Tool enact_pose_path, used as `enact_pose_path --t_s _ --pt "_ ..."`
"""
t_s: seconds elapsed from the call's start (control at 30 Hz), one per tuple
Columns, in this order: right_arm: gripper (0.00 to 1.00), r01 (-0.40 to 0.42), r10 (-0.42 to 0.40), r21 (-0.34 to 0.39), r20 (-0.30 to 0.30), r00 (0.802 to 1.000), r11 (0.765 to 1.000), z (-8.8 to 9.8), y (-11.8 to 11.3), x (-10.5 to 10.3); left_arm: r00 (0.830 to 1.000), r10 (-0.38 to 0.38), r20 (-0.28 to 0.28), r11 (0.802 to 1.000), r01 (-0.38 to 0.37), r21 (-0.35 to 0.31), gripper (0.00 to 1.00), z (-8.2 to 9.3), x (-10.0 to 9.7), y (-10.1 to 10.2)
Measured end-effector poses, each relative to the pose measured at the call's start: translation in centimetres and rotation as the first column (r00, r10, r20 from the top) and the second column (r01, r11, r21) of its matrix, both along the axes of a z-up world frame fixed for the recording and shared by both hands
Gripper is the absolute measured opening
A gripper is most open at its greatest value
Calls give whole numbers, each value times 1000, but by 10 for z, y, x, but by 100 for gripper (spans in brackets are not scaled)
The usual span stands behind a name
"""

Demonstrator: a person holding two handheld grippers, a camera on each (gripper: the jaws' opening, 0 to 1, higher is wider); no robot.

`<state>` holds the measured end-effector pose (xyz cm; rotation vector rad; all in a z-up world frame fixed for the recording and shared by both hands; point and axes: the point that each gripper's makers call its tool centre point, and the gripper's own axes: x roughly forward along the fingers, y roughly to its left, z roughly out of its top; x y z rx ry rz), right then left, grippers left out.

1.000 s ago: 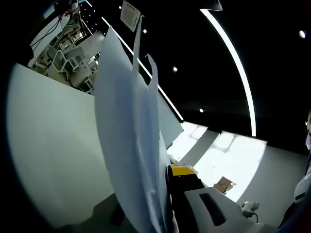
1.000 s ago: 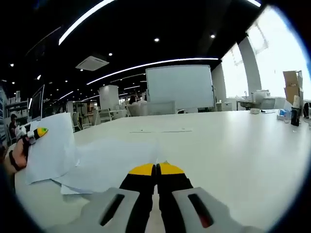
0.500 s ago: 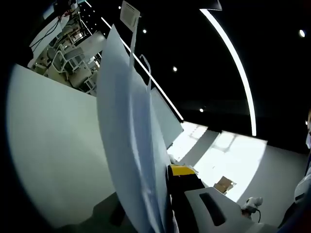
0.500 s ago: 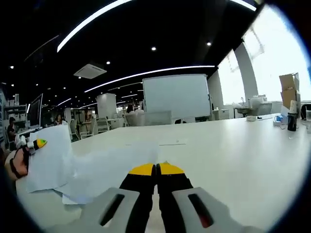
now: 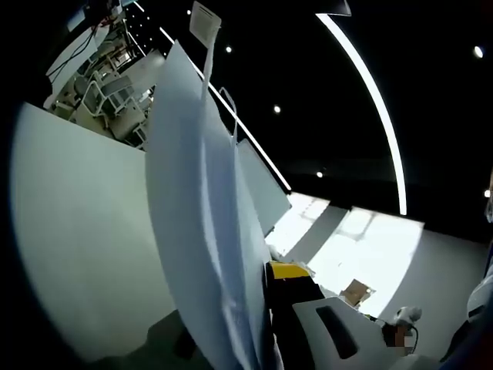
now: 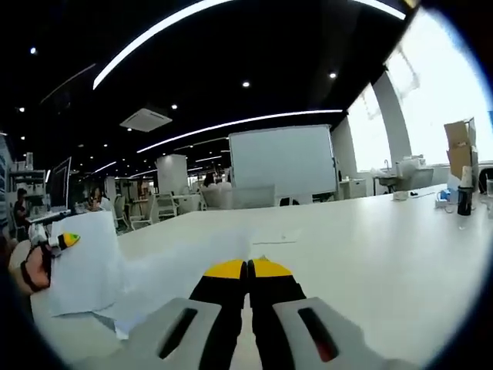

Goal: Organize the stack of printing papers by aligning and flattening the scattered papers on the table

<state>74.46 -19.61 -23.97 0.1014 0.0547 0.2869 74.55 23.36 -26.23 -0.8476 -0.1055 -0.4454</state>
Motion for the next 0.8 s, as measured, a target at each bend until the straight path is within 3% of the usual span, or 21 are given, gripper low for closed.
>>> enact_pose_path --t_s 0.53,0.8 --pt "0 -38 41 -21 133 990 999 65 12 -8 1000 -1 0 1000 1 2 7 0 1 0" --pt "0 -55 63 -50 176 982 997 82 22 -11 1000 -2 0 1000 2 1 7 0 1 0"
